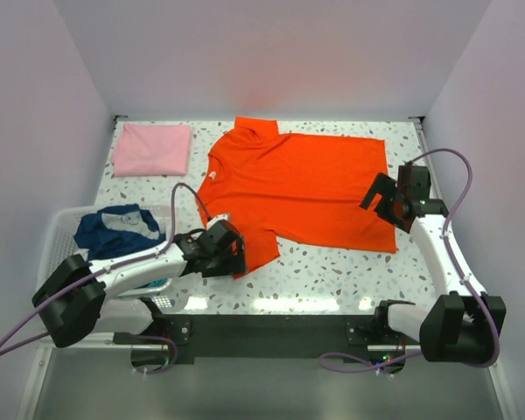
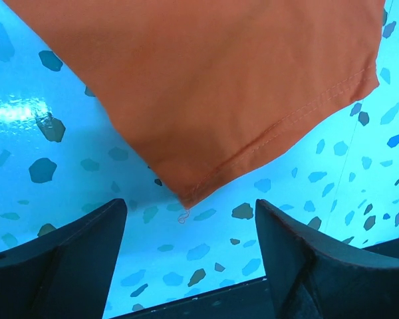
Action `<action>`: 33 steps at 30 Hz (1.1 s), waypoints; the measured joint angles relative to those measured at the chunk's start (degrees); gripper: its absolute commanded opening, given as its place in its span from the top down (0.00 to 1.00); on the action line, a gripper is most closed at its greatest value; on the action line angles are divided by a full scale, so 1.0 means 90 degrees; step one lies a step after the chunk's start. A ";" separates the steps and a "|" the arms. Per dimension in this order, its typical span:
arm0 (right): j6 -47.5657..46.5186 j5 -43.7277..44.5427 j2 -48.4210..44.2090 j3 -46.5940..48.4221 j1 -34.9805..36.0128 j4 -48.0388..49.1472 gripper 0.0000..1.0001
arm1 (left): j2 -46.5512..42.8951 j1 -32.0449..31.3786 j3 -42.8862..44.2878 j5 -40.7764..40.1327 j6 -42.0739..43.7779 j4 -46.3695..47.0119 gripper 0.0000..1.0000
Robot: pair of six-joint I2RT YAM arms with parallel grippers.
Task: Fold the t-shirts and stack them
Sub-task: Fold the tshirt
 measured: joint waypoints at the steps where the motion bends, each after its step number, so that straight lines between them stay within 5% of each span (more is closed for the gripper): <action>1: -0.0002 0.0005 -0.0005 -0.0022 0.0000 -0.0005 0.01 | 0.0044 -0.0034 0.0000 -0.0032 -0.0056 0.0041 0.25; 14: -0.0041 0.0126 0.0005 -0.0136 0.0000 -0.0017 0.01 | 0.0614 -0.0279 0.0124 -0.0255 -0.0403 0.0146 0.57; 19: -0.0063 0.0155 0.0029 -0.0153 -0.0005 -0.0012 0.01 | 0.1064 -0.0282 0.0418 -0.0296 -0.0461 0.0204 1.00; 26: 0.0010 0.0355 0.0046 -0.0240 -0.0010 -0.0005 0.01 | 0.1035 -0.0316 0.0454 -0.0437 -0.0597 -0.0107 1.00; 33: 0.0308 0.0510 -0.0287 -0.0780 -0.0085 -0.0012 0.01 | -0.0051 -0.0471 -0.0306 -0.0391 -0.1044 -0.0777 1.00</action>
